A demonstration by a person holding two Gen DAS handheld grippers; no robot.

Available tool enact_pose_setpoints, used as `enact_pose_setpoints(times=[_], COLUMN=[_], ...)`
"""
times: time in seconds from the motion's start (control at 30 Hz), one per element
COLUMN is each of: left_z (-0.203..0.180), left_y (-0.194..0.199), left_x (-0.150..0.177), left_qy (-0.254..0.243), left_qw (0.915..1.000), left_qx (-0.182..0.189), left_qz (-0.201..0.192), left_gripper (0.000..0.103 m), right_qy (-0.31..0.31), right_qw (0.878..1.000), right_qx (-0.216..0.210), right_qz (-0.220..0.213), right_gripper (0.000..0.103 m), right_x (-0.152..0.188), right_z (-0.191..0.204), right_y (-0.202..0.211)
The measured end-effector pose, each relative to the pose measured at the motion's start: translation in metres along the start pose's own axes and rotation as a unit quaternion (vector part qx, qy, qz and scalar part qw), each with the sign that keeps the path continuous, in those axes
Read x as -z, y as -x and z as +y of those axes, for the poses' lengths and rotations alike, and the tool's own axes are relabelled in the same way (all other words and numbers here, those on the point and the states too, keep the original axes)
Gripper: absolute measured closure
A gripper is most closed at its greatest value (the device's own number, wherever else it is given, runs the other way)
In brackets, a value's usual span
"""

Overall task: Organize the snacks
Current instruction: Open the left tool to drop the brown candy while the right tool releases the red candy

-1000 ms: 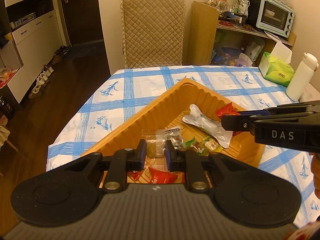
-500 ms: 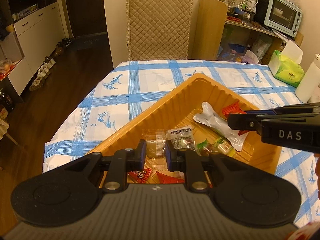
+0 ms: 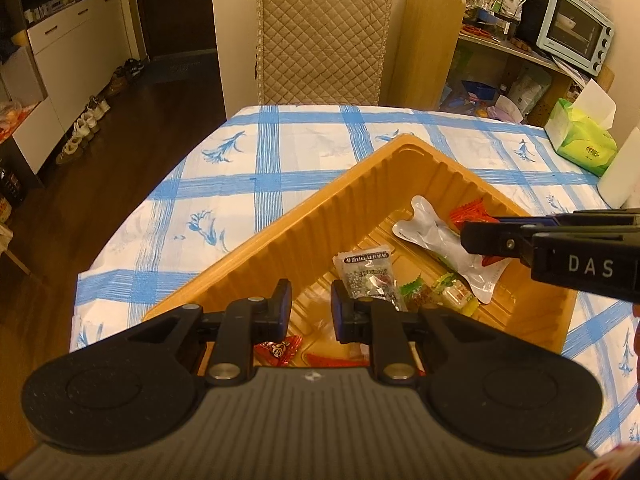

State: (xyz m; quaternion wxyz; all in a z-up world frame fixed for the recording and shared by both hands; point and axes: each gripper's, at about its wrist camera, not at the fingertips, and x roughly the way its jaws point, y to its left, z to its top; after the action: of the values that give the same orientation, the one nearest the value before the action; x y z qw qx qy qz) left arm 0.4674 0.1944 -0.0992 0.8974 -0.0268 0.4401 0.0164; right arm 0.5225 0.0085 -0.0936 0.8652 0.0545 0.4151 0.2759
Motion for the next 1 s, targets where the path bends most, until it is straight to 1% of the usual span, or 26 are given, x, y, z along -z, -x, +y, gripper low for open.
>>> enact_pose_setpoints(times=[0.13, 0.2, 0.47, 0.63, 0.77, 0.93, 1.0], left_z=[0.002, 0.002, 0.006, 0.008, 0.01, 0.012, 0.012], left_y=[0.0, 0.0, -0.001, 0.0, 0.0, 0.0, 0.0], left_x=[0.001, 0.002, 0.004, 0.005, 0.005, 0.006, 0.005], left_qy=[0.004, 0.005, 0.013, 0.017, 0.02, 0.022, 0.022], left_qw=[1.0, 1.0, 0.9999, 0.9998, 0.9998, 0.9997, 0.9997], left_qx=[0.0, -0.001, -0.002, -0.003, -0.005, -0.005, -0.005], left_qz=[0.002, 0.003, 0.006, 0.007, 0.007, 0.007, 0.008], left_gripper=[0.083, 0.079, 0.076, 0.073, 0.072, 0.071, 0.07], right_qy=[-0.001, -0.002, -0.002, -0.013, -0.019, -0.044, -0.049], right_qw=[1.0, 1.0, 1.0, 1.0, 1.0, 0.998, 0.998], right_qx=[0.001, 0.0, -0.001, -0.009, -0.015, -0.033, -0.036], right_qz=[0.001, 0.003, 0.009, 0.007, -0.001, -0.022, -0.022], right_gripper=[0.082, 0.082, 0.082, 0.081, 0.081, 0.081, 0.081], right_x=[-0.001, -0.001, -0.002, -0.005, -0.008, -0.014, -0.016], right_z=[-0.002, -0.002, -0.005, -0.007, -0.006, -0.008, -0.009], right_y=[-0.003, -0.004, -0.016, -0.022, -0.024, -0.023, -0.023])
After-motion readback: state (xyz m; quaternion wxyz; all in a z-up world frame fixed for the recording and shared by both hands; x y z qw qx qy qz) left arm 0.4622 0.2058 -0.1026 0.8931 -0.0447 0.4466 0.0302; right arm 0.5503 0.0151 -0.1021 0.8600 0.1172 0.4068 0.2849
